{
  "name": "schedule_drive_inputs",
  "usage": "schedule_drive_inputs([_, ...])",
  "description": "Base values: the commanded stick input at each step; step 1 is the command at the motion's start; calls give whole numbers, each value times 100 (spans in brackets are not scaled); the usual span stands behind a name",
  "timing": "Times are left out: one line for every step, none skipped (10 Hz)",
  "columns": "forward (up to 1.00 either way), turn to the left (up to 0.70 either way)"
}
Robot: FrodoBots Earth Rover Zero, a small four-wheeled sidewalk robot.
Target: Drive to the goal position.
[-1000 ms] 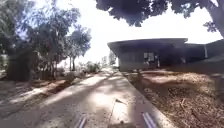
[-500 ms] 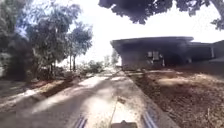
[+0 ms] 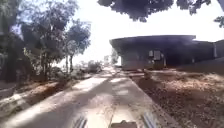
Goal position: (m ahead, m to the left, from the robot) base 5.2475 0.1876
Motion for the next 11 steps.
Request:
schedule_drive_inputs([100, 0])
schedule_drive_inputs([100, 0])
schedule_drive_inputs([100, 0])
schedule_drive_inputs([100, 0])
schedule_drive_inputs([100, 0])
schedule_drive_inputs([100, 0])
schedule_drive_inputs([100, 0])
schedule_drive_inputs([100, 0])
schedule_drive_inputs([100, 0])
schedule_drive_inputs([100, 0])
schedule_drive_inputs([100, 0])
